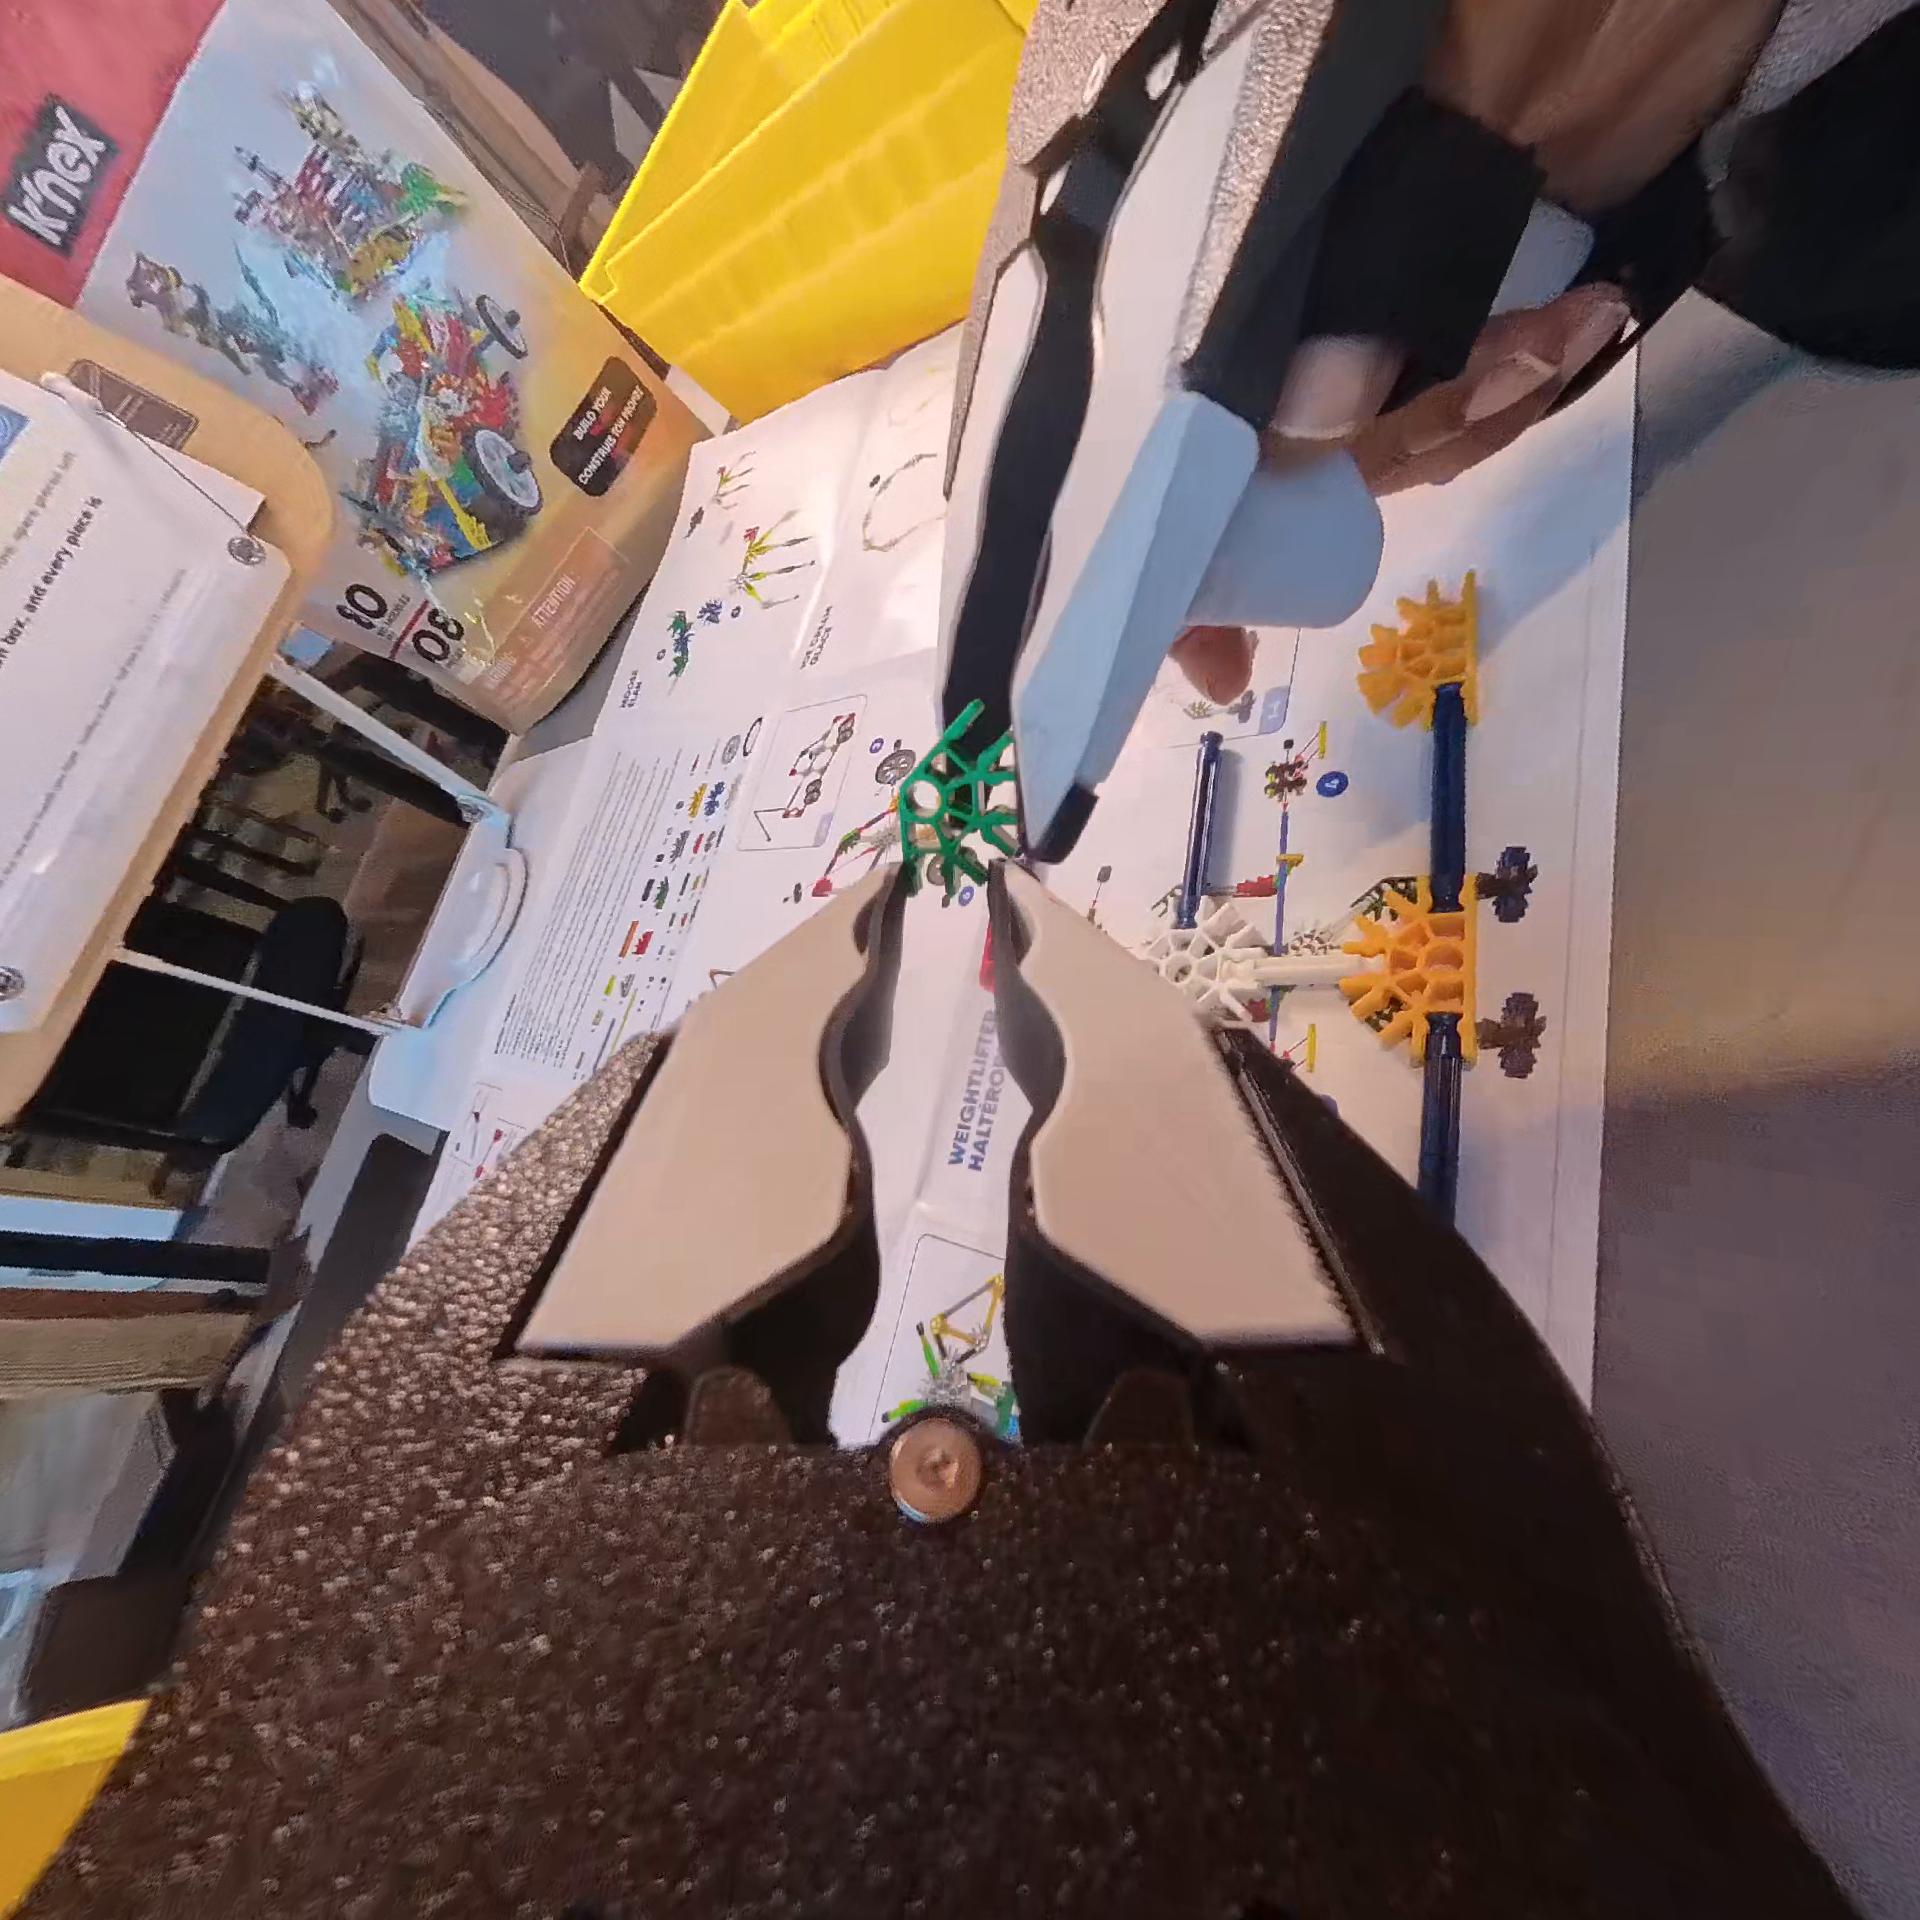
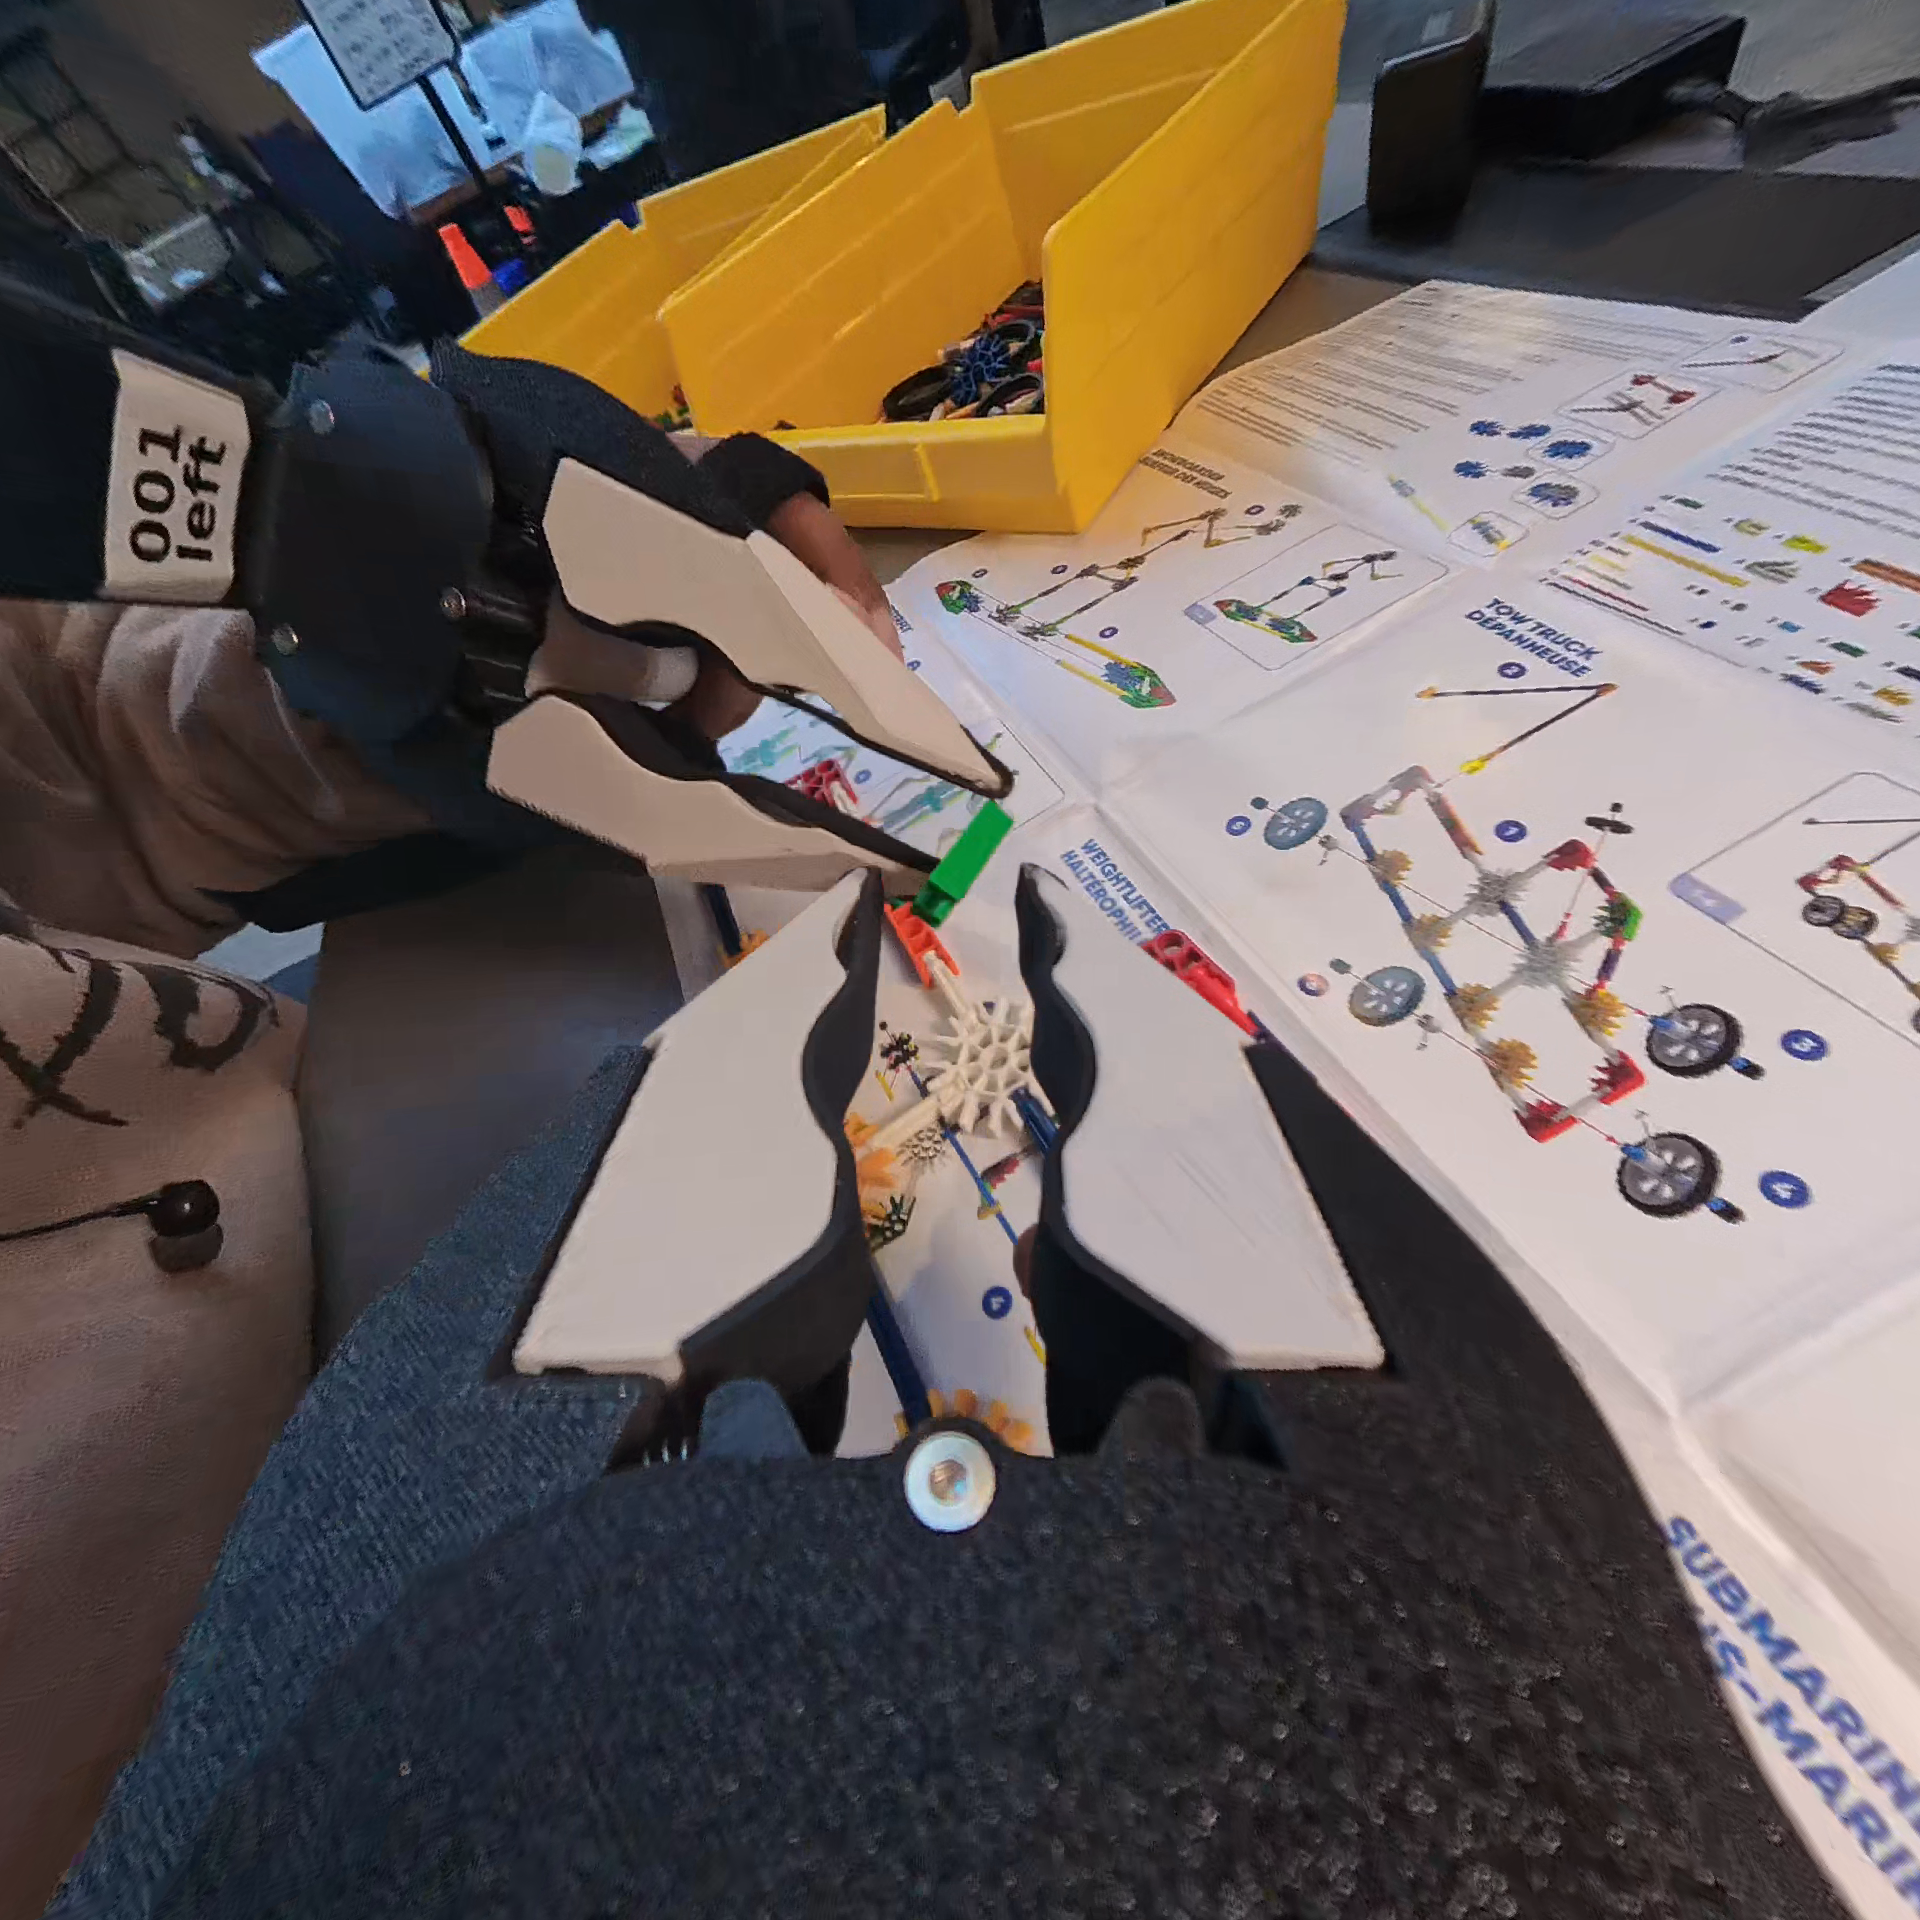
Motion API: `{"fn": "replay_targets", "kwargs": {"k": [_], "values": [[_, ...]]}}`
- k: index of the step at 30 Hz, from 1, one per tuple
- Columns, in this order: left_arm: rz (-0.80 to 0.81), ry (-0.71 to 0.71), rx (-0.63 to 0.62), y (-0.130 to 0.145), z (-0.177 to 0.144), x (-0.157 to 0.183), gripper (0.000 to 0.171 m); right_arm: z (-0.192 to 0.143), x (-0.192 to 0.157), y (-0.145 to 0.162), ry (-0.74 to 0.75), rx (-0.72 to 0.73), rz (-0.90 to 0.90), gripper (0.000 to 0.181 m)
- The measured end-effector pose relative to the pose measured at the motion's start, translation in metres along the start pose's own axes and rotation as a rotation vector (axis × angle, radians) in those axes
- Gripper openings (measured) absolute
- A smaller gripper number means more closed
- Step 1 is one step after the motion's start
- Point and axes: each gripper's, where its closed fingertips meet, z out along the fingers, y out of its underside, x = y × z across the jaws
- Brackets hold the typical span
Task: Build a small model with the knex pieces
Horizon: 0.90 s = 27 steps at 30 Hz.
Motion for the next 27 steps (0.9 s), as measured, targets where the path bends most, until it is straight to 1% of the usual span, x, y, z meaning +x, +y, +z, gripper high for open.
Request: {"fn": "replay_targets", "kwargs": {"k": [1,3,4,5,6,8,10,11,13,16,18,20,22,25,27], "values": [[0.009,-0.002,0.000,0.001,0.000,0.001,0.013,0.001,0.000,-0.001,-0.003,0.005,0.009,0.014],[0.008,-0.008,-0.001,0.003,0.000,0.000,0.014,0.002,0.004,0.002,0.008,-0.008,0.017,0.009],[-0.007,-0.006,0.014,0.003,-0.001,0.000,0.009,0.001,0.008,0.003,0.019,-0.012,0.023,0.005],[-0.041,0.000,0.038,0.002,-0.002,-0.001,0.000,-0.002,0.009,0.005,0.004,-0.020,0.034,0.005],[-0.085,0.021,0.049,0.003,-0.002,-0.001,0.000,-0.005,0.014,0.005,0.012,-0.016,0.052,0.005],[-0.196,0.075,0.055,0.008,-0.002,-0.001,0.007,-0.016,0.029,0.003,0.063,-0.010,0.072,0.005],[-0.312,0.123,0.082,0.008,-0.003,-0.002,0.004,-0.026,0.039,0.006,0.085,-0.016,0.108,0.005],[-0.373,0.152,0.097,0.007,-0.003,-0.002,0.004,-0.029,0.039,0.006,0.064,-0.004,0.131,0.005],[-0.513,0.248,0.156,-0.005,-0.005,0.001,0.008,-0.033,0.029,-0.003,-0.023,0.063,0.180,0.006],[-0.805,0.431,0.300,-0.031,-0.013,0.000,0.016,-0.033,0.004,-0.019,-0.167,0.136,0.188,0.005],[-0.946,0.524,0.385,-0.042,-0.021,-0.005,0.016,-0.032,-0.009,-0.022,-0.228,0.147,0.172,0.005],[-0.997,0.589,0.422,-0.047,-0.027,-0.003,0.011,-0.029,-0.019,-0.020,-0.265,0.138,0.152,0.005],[-0.993,0.606,0.411,-0.047,-0.027,0.002,0.005,-0.027,-0.026,-0.017,-0.291,0.120,0.139,0.005],[-0.982,0.624,0.404,-0.048,-0.028,0.006,0.004,-0.025,-0.029,-0.013,-0.307,0.103,0.130,0.005],[-1.011,0.643,0.399,-0.046,-0.028,0.006,0.004,-0.025,-0.027,-0.013,-0.302,0.105,0.128,0.006]]}}
